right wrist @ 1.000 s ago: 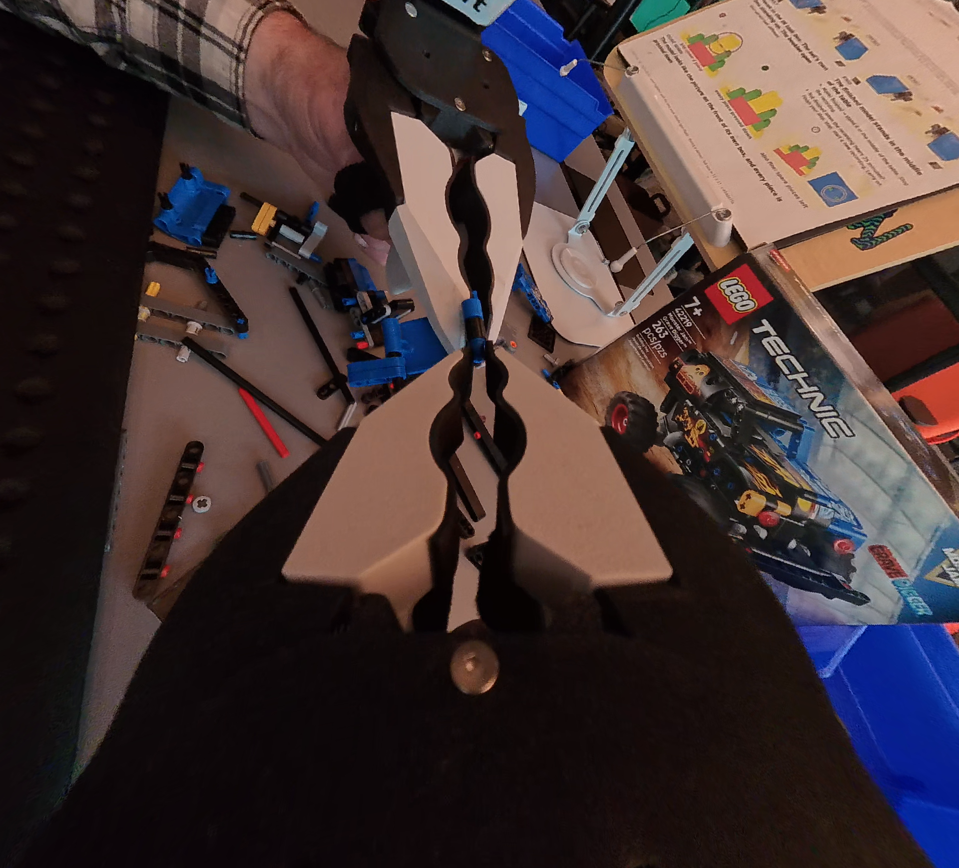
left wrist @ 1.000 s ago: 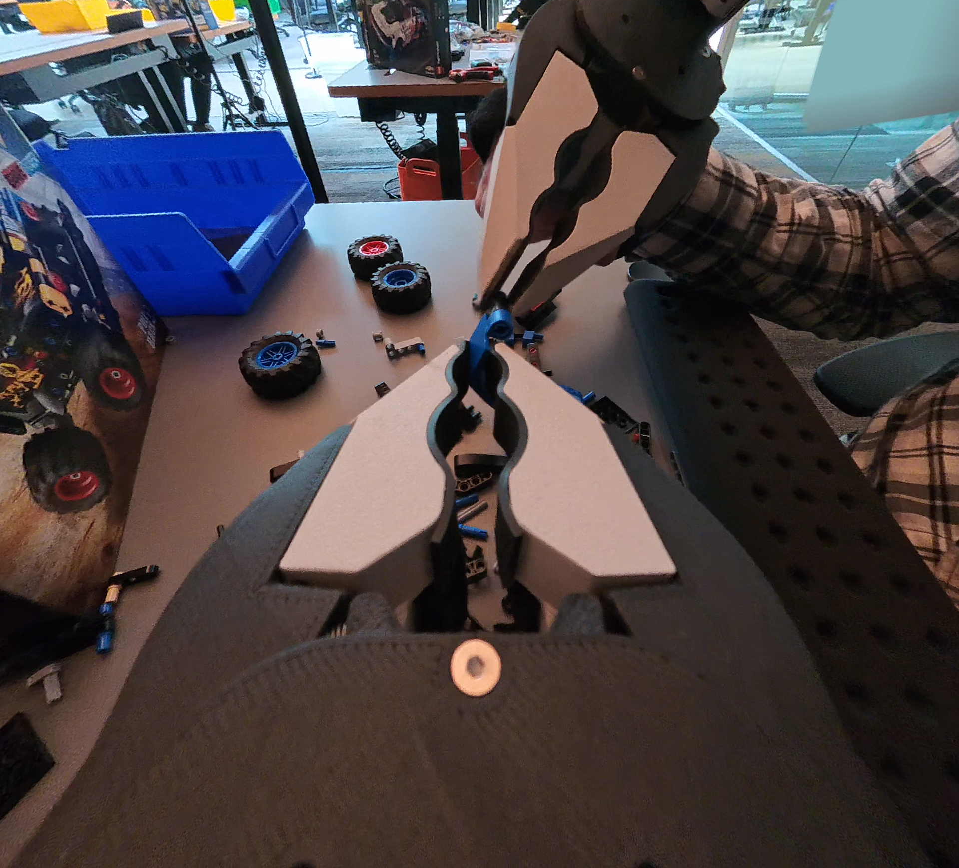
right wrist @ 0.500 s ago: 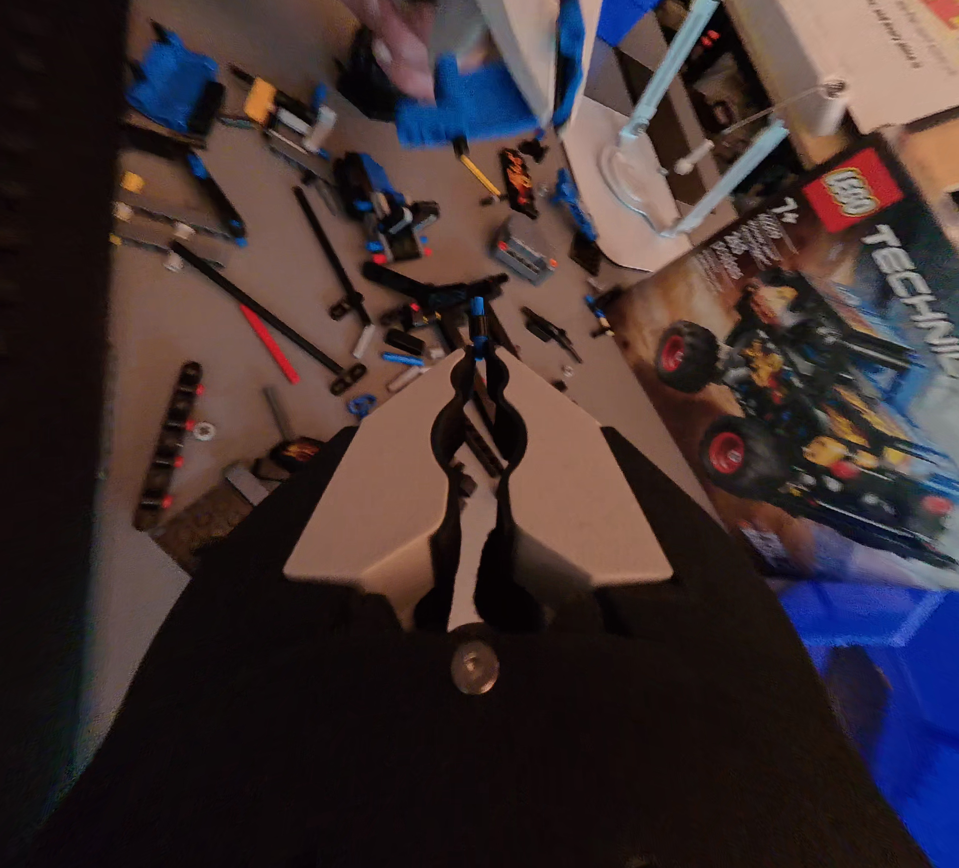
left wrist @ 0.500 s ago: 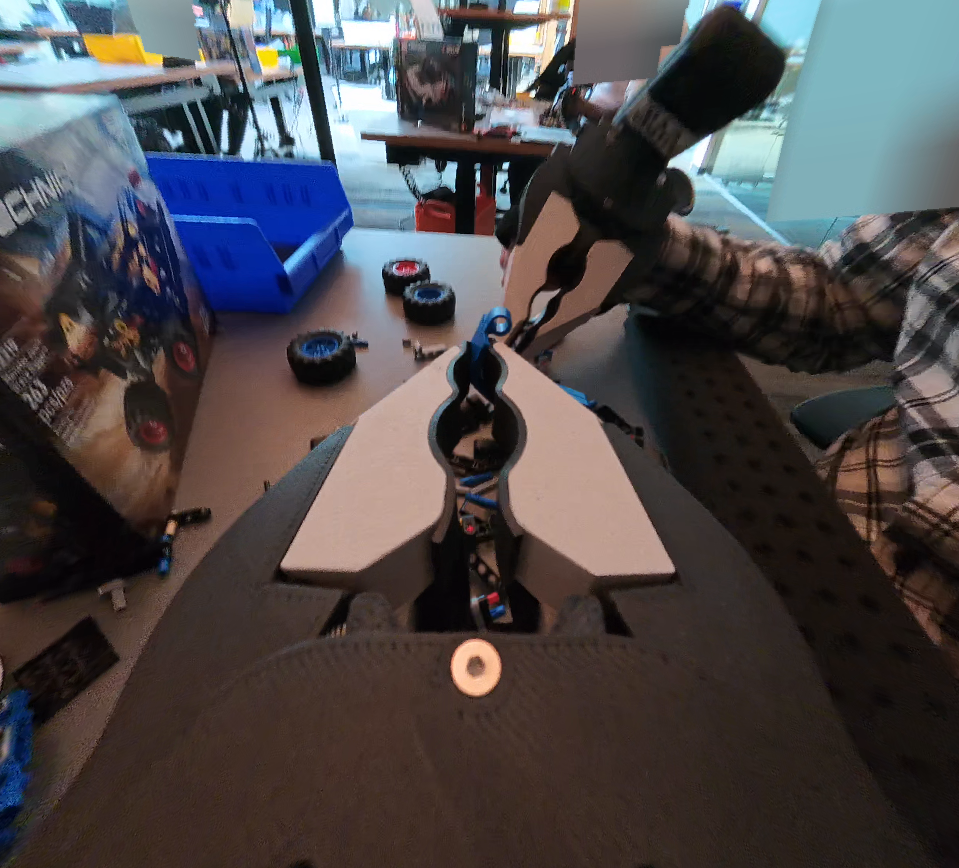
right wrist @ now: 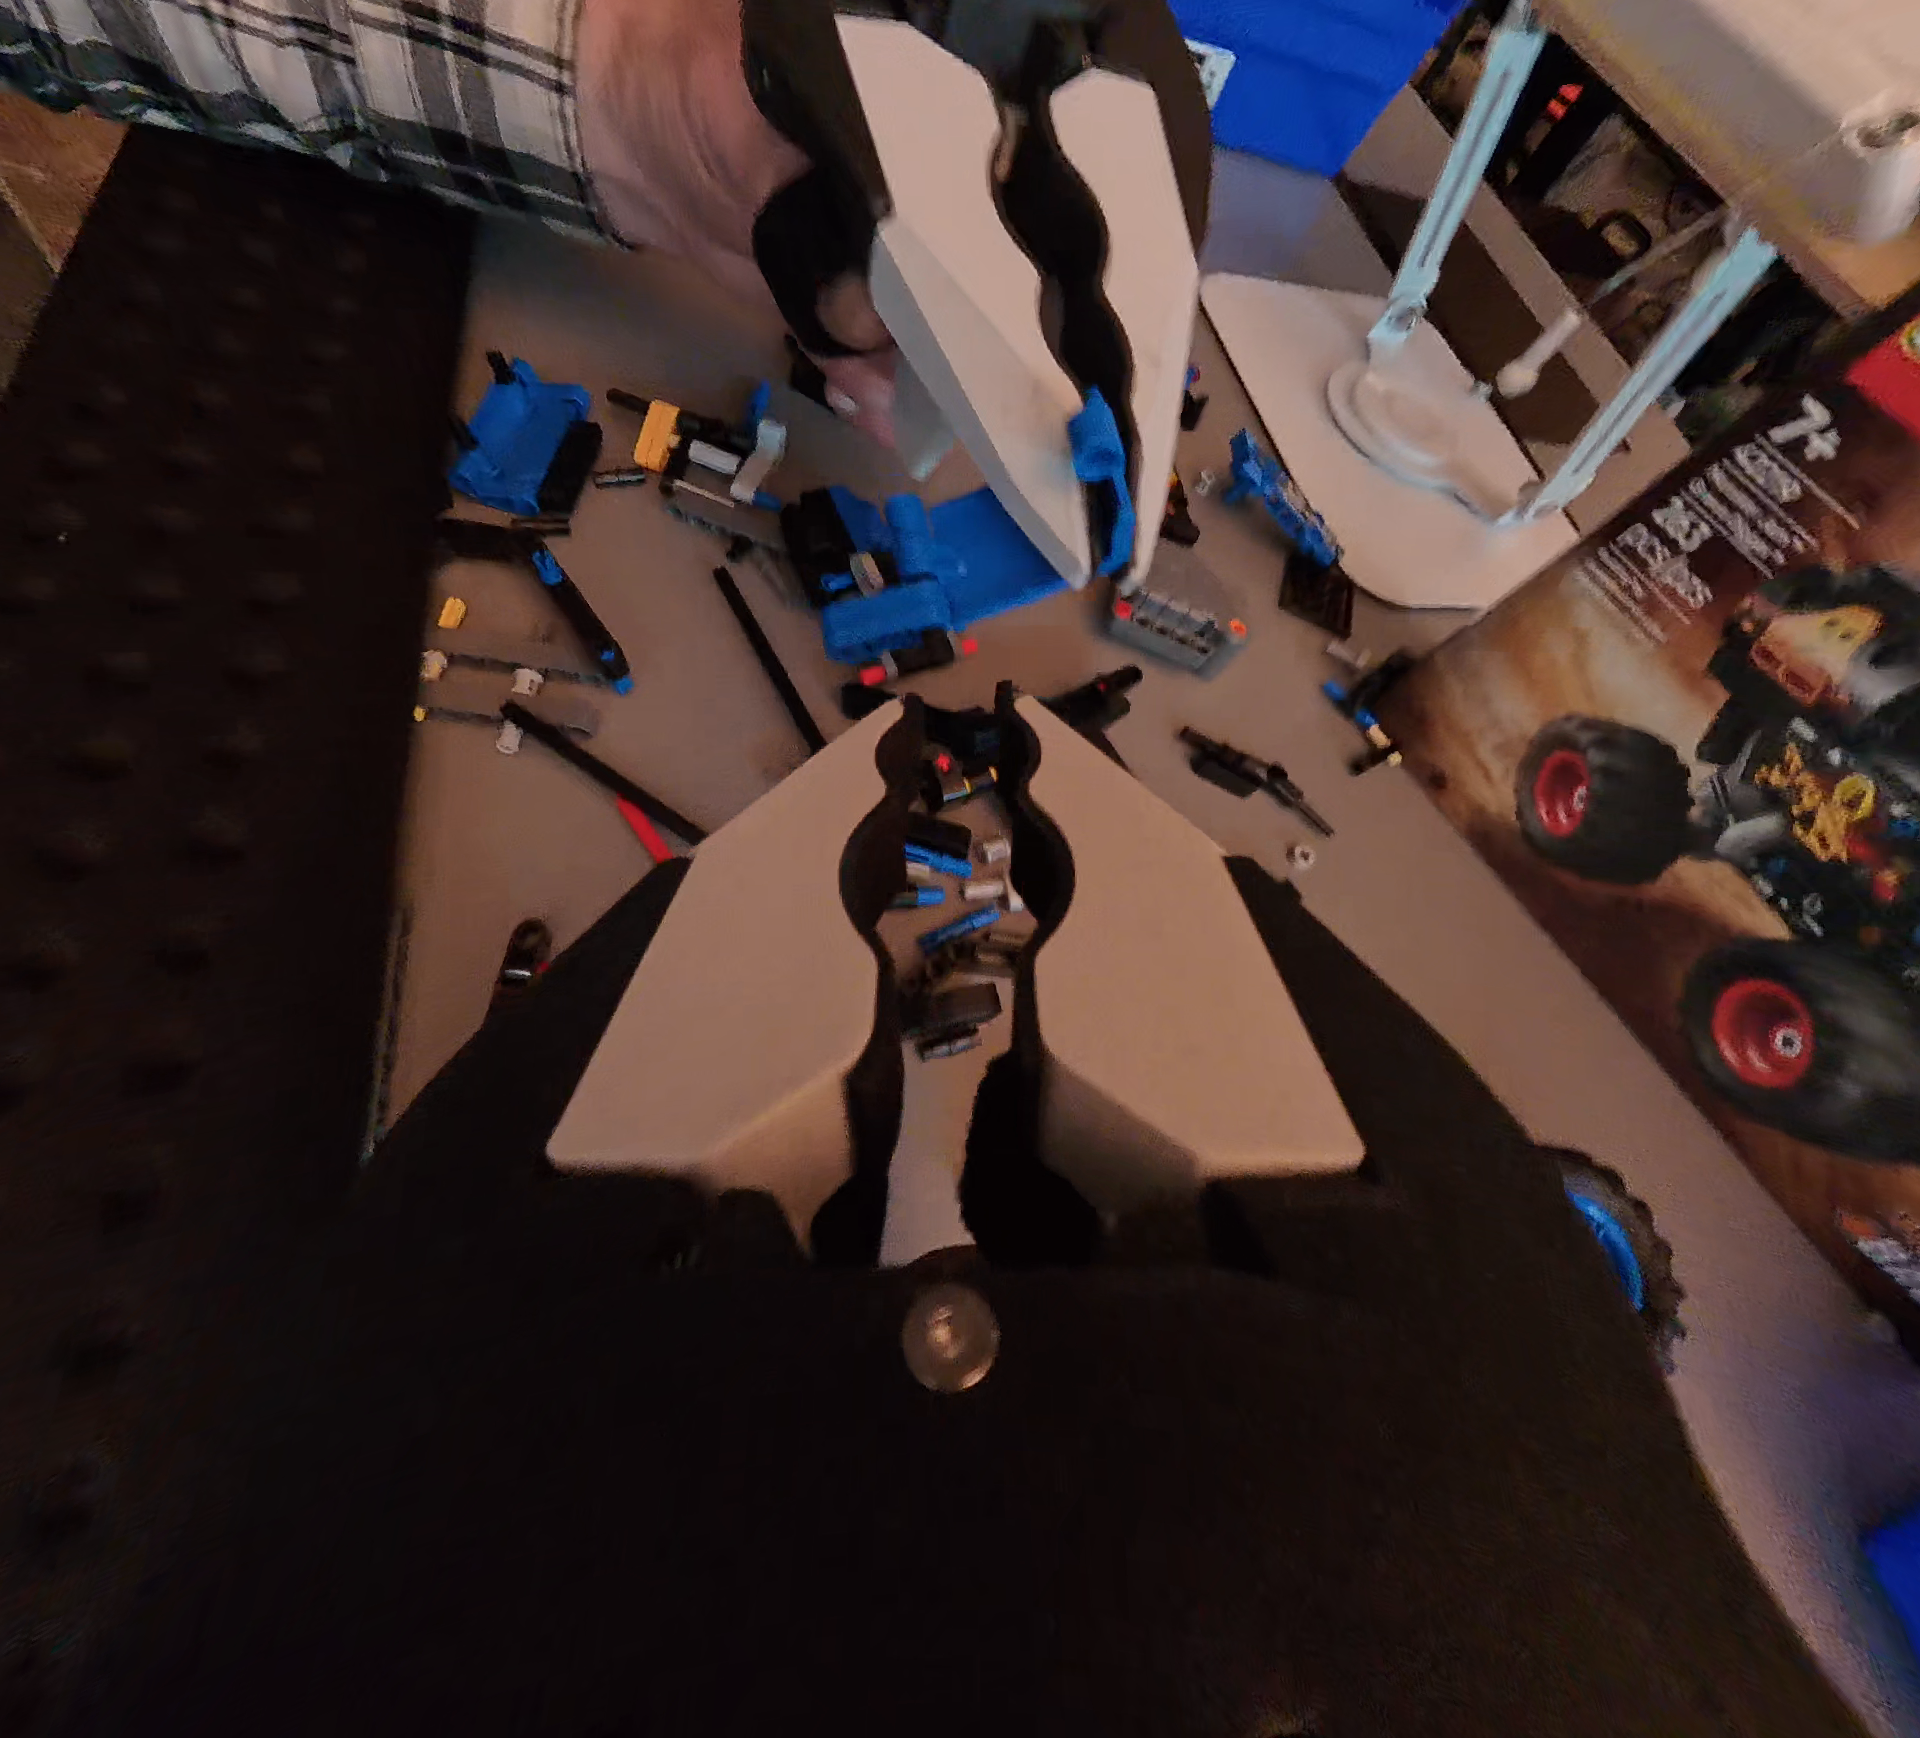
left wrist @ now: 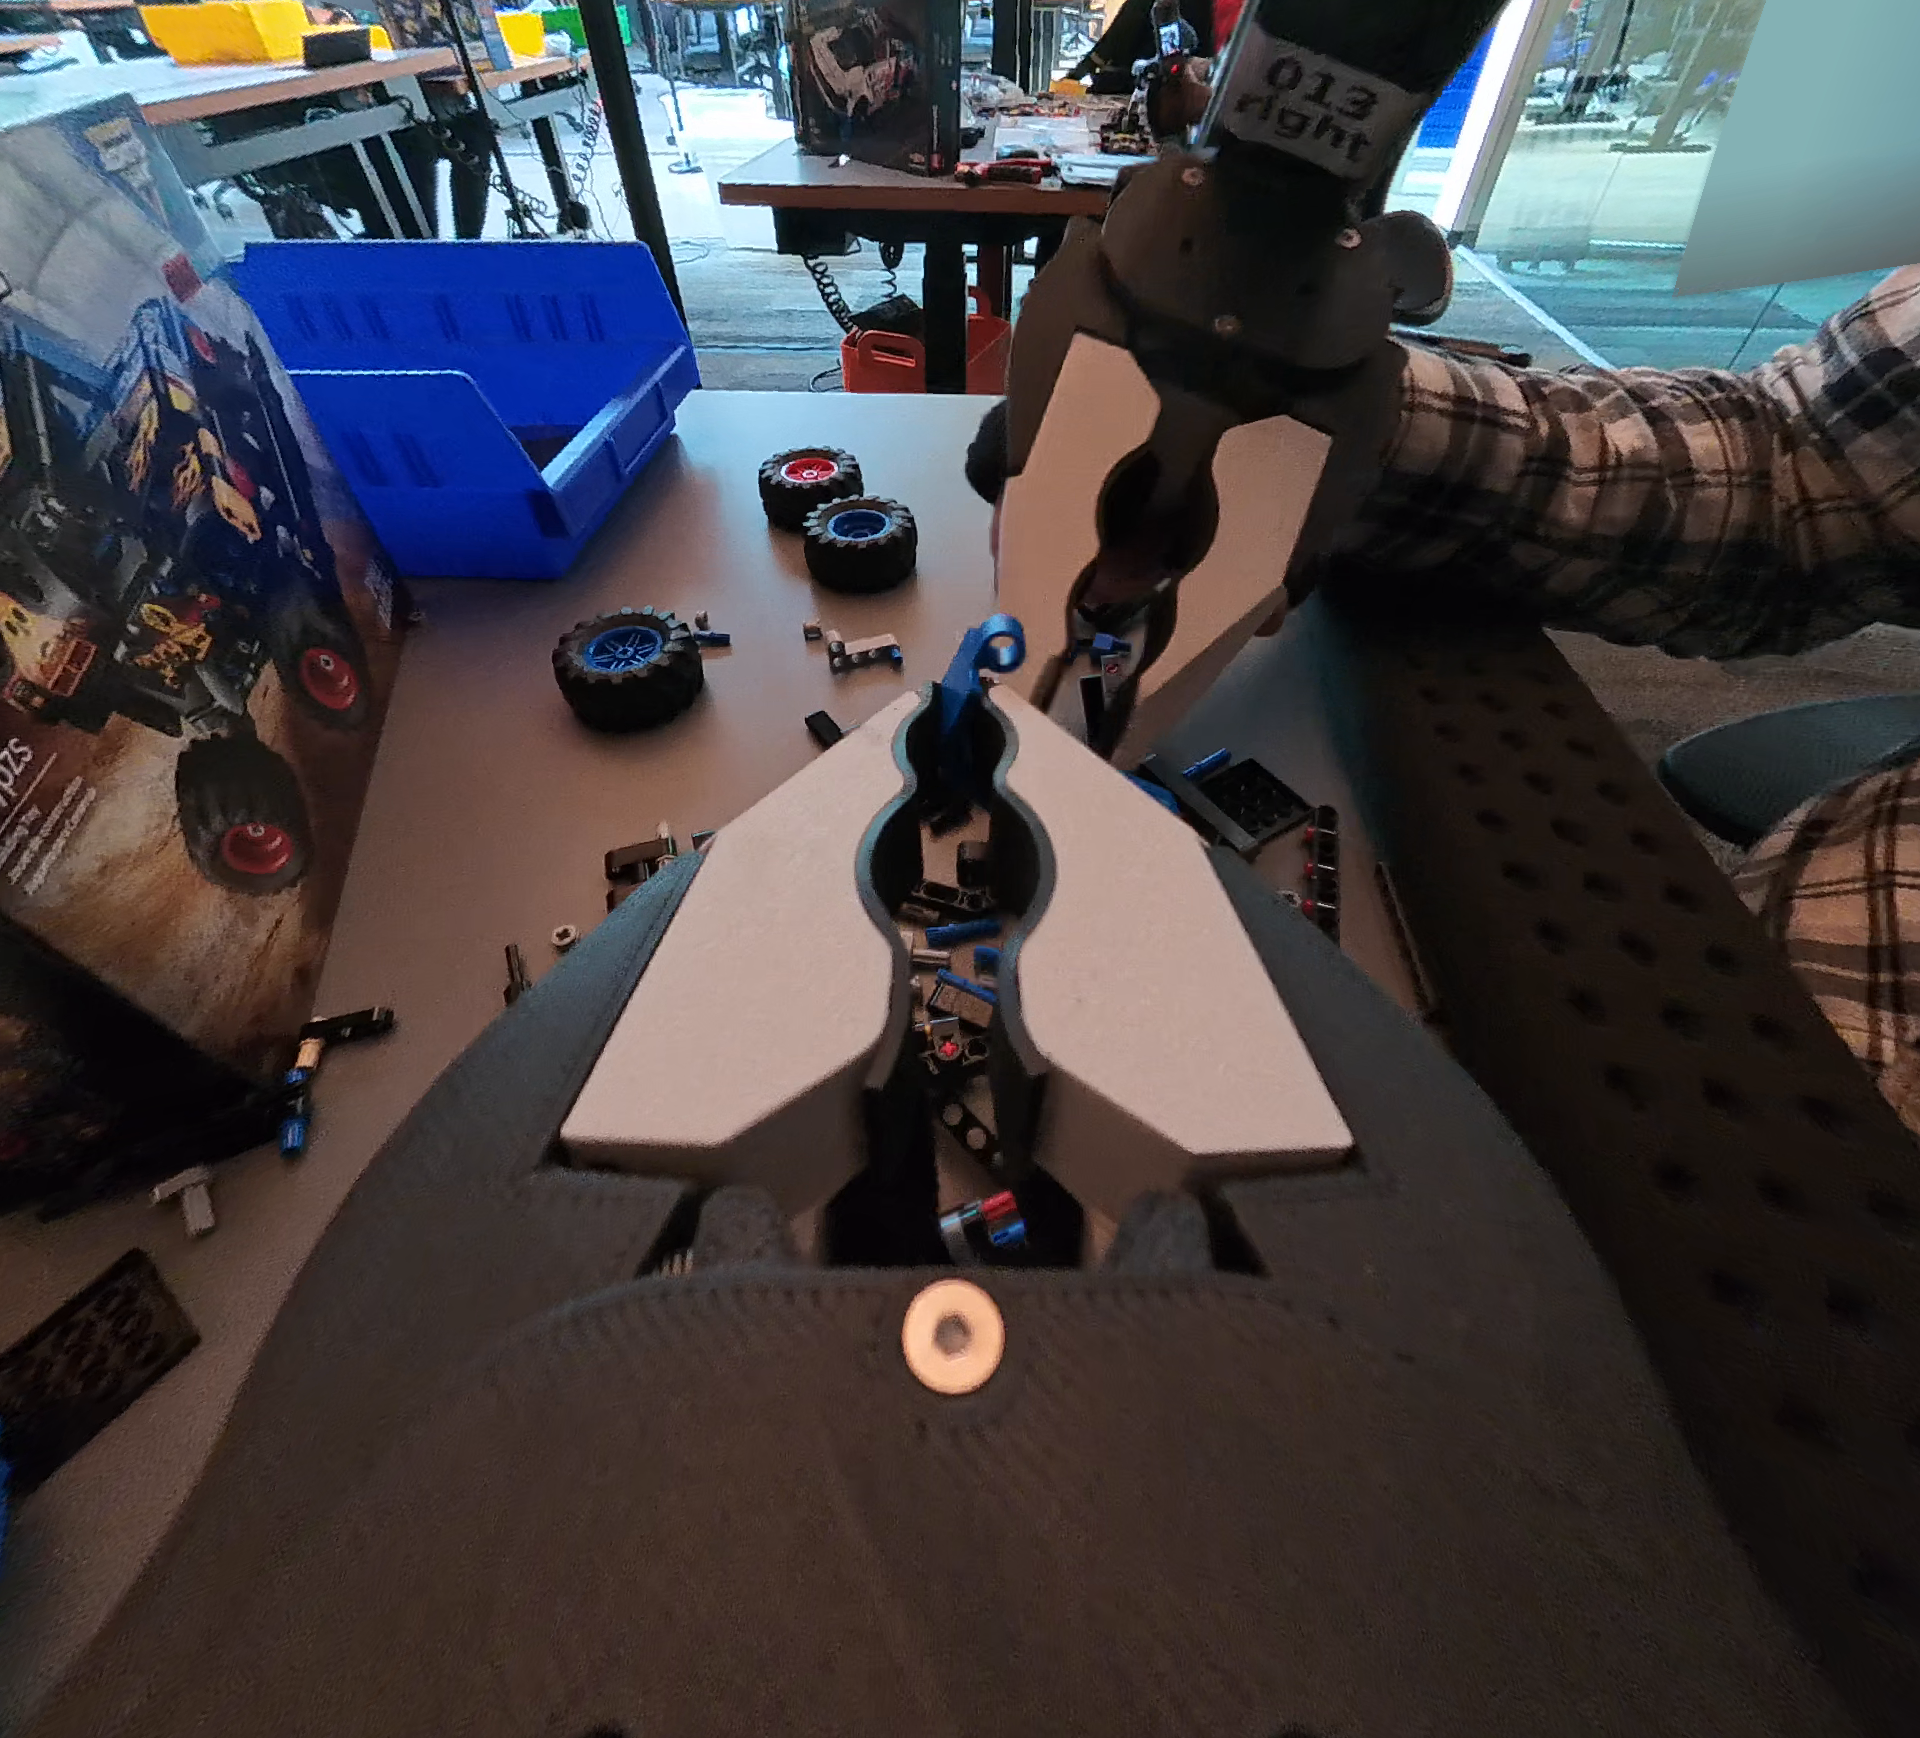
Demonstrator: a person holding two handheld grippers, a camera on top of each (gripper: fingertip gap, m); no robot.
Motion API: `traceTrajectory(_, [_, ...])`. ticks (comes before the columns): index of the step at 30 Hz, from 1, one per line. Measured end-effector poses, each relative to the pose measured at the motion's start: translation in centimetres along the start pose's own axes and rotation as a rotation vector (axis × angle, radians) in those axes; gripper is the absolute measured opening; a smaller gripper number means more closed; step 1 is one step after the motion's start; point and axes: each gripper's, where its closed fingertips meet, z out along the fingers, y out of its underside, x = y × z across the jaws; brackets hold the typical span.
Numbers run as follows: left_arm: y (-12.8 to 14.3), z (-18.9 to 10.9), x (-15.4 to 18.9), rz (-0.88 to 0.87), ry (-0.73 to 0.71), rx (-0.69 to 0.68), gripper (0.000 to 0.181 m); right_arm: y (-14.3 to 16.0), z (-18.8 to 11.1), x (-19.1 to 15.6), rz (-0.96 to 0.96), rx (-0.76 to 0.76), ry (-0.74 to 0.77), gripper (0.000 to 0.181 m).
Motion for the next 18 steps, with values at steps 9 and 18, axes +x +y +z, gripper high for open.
traceTrajectory(9, [-0.7,0.1,0.3,0.018,-0.011,0.019,0.003,-1.2,0.2,-0.5,-0.082,0.010,0.042,0.002])
traceTrajectory(18, [0.5,0.3,0.7,-0.100,0.047,-0.051,0.020,-1.1,-0.4,-0.1,-0.183,-0.014,0.112,0.000])
